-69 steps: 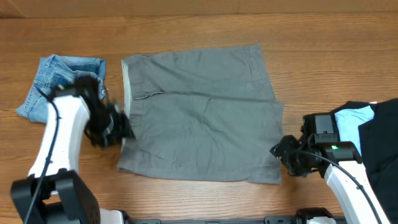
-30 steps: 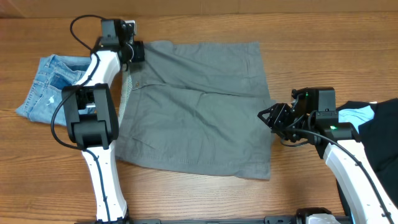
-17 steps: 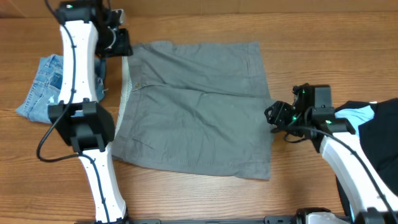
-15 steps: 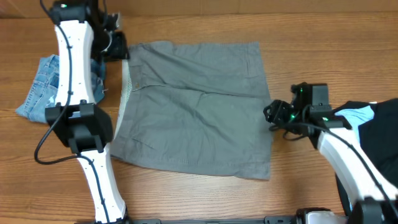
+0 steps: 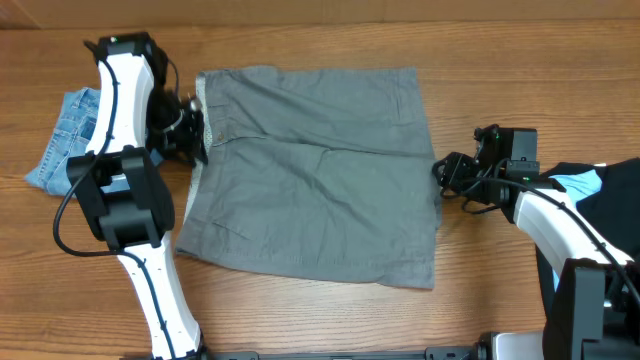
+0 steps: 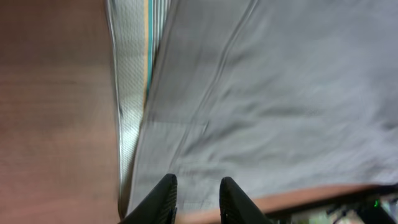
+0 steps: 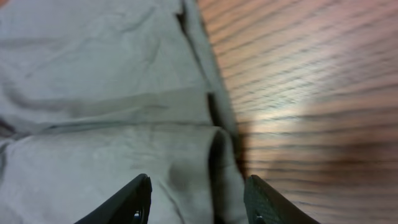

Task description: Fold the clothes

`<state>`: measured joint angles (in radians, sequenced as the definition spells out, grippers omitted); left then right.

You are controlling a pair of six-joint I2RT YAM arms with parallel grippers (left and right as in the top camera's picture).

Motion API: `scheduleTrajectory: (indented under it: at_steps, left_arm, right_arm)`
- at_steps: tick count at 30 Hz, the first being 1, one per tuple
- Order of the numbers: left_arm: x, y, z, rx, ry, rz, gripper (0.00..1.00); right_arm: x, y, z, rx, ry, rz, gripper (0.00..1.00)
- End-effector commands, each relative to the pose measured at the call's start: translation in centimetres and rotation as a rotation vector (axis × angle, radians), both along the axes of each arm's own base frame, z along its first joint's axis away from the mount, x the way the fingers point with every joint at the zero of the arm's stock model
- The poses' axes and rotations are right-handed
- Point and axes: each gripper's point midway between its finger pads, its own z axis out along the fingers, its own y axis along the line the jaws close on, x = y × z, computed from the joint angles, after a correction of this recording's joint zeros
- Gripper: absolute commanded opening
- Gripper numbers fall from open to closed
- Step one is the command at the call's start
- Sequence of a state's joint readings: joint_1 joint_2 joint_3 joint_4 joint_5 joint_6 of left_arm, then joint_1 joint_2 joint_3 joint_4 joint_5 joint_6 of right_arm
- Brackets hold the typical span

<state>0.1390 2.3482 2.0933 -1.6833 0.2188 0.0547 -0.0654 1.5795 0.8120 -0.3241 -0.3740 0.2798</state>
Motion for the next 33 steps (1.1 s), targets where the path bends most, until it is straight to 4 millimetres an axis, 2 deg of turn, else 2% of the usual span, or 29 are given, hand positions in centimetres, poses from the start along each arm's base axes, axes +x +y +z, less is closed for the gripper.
scheduleTrajectory:
  at_steps: [1,4,5,6,7,8,11,13,16,18,22,26,27,28,29,31,33]
  left_arm:
    - [-2.5,1.8,4.5,0.141,-0.057,-0.004,0.31]
    - [-4.1,1.9,6.7,0.171,-0.114,0.002,0.4]
    - [-4.4,1.9,7.1,0.178,-0.136,0.01,0.43]
    - [-4.6,1.9,7.4,0.18,-0.152,0.013,0.46]
    - [-4.9,1.8,7.5,0.182,-0.16,0.018,0.48]
    - [-5.2,1.8,7.3,0.182,-0.161,0.022,0.49]
    - [-6.3,1.6,5.9,0.178,-0.118,0.025,0.49]
    - [-7.1,1.4,4.0,0.171,-0.081,0.039,0.48]
    - [-7.4,0.5,1.5,0.124,-0.078,0.053,0.47]
    - [-7.4,0.0,-0.5,0.095,-0.095,0.061,0.49]
    - [-7.0,-0.3,-3.3,0.078,-0.143,0.062,0.52]
    - [-6.9,-0.1,-5.1,0.096,-0.175,0.06,0.53]
    - [-6.6,0.2,-5.2,0.108,-0.187,0.057,0.55]
    - [-6.3,0.3,-5.3,0.118,-0.198,0.055,0.56]
    - [-6.0,0.4,-5.3,0.116,-0.215,0.043,0.57]
    - [-6.0,0.3,-5.5,0.113,-0.222,0.033,0.59]
    - [-6.2,0.2,-6.0,0.111,-0.221,0.033,0.61]
  right_arm:
    - [0.5,1.0,0.8,0.032,-0.035,0.05,0.52]
    - [0.6,0.7,-0.3,0.021,-0.013,0.037,0.52]
    - [0.6,0.7,-0.8,0.024,0.0,0.035,0.49]
    - [0.6,0.9,-1.2,0.041,0.011,0.036,0.36]
    - [0.7,1.0,-1.3,0.048,0.012,0.039,0.32]
    - [0.9,1.4,-1.2,0.065,-0.001,0.05,0.25]
    - [1.8,1.9,-0.1,0.104,-0.057,0.075,0.14]
    - [2.4,0.4,0.3,0.087,-0.065,0.021,0.09]
    - [3.0,-1.8,0.6,0.074,-0.08,-0.042,0.09]
    - [3.0,-2.6,0.6,0.079,-0.076,-0.065,0.09]
    - [2.9,-2.8,0.5,0.079,-0.073,-0.069,0.09]
    - [2.8,-2.1,0.8,0.114,-0.076,-0.046,0.1]
    - [2.7,-1.4,1.1,0.15,-0.08,-0.022,0.12]
    - [2.5,-0.9,1.4,0.182,-0.081,0.0,0.19]
    - [2.2,-0.1,1.7,0.227,-0.078,0.028,0.3]
    - [1.7,0.3,1.6,0.248,-0.055,0.034,0.37]
    - [1.2,0.4,1.3,0.246,-0.03,0.039,0.39]
